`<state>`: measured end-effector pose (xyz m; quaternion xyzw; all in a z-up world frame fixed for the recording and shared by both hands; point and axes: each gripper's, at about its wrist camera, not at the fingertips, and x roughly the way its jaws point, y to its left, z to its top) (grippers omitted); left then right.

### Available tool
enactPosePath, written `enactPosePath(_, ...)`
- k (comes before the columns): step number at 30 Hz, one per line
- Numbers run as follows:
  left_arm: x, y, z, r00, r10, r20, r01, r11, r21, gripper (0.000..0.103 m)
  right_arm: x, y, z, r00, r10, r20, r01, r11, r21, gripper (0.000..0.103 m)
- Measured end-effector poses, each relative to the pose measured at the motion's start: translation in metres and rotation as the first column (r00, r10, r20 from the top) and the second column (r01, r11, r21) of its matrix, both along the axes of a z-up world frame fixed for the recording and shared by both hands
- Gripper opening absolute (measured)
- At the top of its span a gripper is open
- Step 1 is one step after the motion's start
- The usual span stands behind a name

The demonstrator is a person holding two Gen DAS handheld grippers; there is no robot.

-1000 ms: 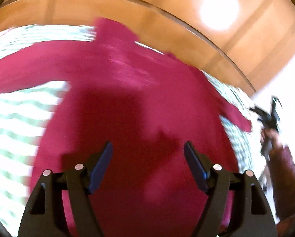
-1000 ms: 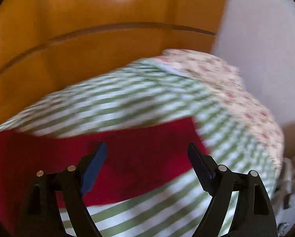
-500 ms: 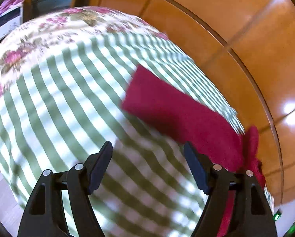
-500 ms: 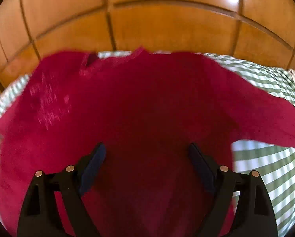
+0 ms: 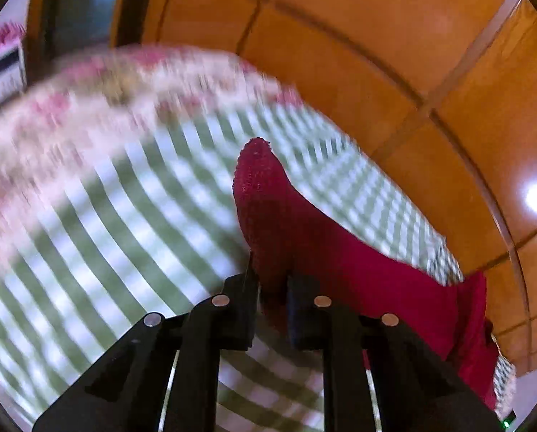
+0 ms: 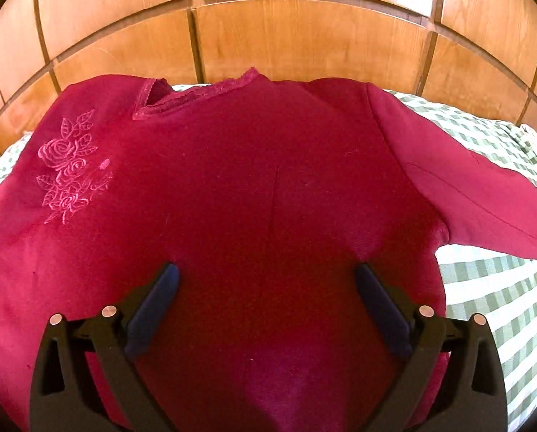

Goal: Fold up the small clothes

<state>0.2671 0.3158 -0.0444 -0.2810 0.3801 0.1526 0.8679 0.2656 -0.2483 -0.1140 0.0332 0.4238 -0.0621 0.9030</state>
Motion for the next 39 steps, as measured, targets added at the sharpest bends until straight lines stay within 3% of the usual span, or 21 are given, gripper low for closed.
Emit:
enactPosePath(5, -0.003, 0.033, 0.038, 0.997, 0.073, 0.018, -0.075, 0.989, 0.127, 0.012, -0.001, -0.001, 0.000, 1.000, -0.001, 0.001, 0.001, 1.000, 0.006, 0.099)
enactPosePath(9, 0.005, 0.034, 0.040, 0.997, 0.080, -0.023, -0.073, 0.972, 0.224, 0.014, -0.001, -0.002, -0.001, 1.000, -0.002, 0.003, 0.002, 1.000, 0.005, 0.099)
enactPosePath(11, 0.012, 0.029, 0.029, 0.995, 0.070, -0.075, -0.055, 0.979, 0.194, 0.023, 0.000, -0.002, 0.000, 1.000, -0.003, 0.002, 0.003, 1.000, 0.005, 0.099)
enactPosePath(14, -0.003, 0.016, 0.021, 0.997, 0.069, -0.044, -0.063, 0.990, 0.127, 0.058, 0.000, -0.002, -0.001, 1.000, -0.002, 0.002, 0.002, 1.000, 0.005, 0.099)
enactPosePath(17, -0.026, -0.010, 0.017, 1.000, -0.016, -0.008, 0.016, 0.999, 0.042, 0.059, 0.000, -0.002, 0.000, 1.000, -0.002, 0.000, 0.002, 1.000, 0.008, 0.099)
enactPosePath(19, -0.044, -0.039, 0.012, 0.992, -0.125, 0.012, 0.125, 0.992, -0.007, 0.059, 0.000, -0.005, 0.002, 1.000, -0.001, -0.004, 0.001, 1.000, 0.021, 0.099)
enactPosePath(21, -0.061, -0.073, 0.009, 0.965, -0.263, 0.027, 0.263, 0.964, -0.033, 0.059, -0.006, -0.009, 0.008, 1.000, 0.005, -0.019, -0.004, 0.999, 0.050, 0.099)
enactPosePath(25, -0.104, -0.144, -0.002, 0.860, -0.507, 0.053, 0.510, 0.855, -0.095, 0.060, -0.043, -0.031, 0.026, 1.000, -0.011, 0.006, 0.011, 0.997, 0.080, 0.099)
enactPosePath(29, -0.140, -0.198, -0.014, 0.774, -0.632, 0.025, 0.631, 0.768, -0.109, 0.059, -0.098, -0.068, 0.034, 0.998, -0.058, -0.009, 0.059, 0.992, 0.111, 0.099)
enactPosePath(31, -0.153, -0.212, -0.021, 0.749, -0.663, 0.016, 0.659, 0.742, -0.122, 0.059, -0.125, -0.081, 0.032, 0.998, -0.050, -0.044, 0.056, 0.988, 0.146, 0.099)
enactPosePath(33, -0.163, -0.223, -0.026, 0.729, -0.685, 0.002, 0.678, 0.722, -0.139, 0.056, -0.150, -0.089, 0.025, 0.996, -0.033, -0.088, 0.051, 0.976, 0.211, 0.093)
enactPosePath(36, -0.174, -0.234, -0.036, 0.723, -0.690, -0.031, 0.681, 0.719, -0.139, 0.039, -0.185, -0.081, 0.012, 0.989, 0.011, -0.147, 0.025, 0.970, 0.240, 0.069)
enactPosePath(37, -0.176, -0.237, -0.039, 0.731, -0.681, -0.047, 0.671, 0.730, -0.129, 0.033, -0.191, -0.076, 0.009, 0.989, 0.020, -0.147, 0.014, 0.974, 0.224, 0.057)
enactPosePath(38, -0.178, -0.238, -0.041, 0.731, -0.680, -0.057, 0.670, 0.731, -0.131, 0.016, -0.196, -0.071, 0.009, 0.989, 0.031, -0.143, -0.002, 0.979, 0.202, 0.040)
enactPosePath(39, -0.180, -0.239, -0.042, 0.732, -0.679, -0.060, 0.668, 0.732, -0.133, 0.013, -0.198, -0.067, 0.010, 0.989, 0.039, -0.145, -0.011, 0.982, 0.190, 0.029)
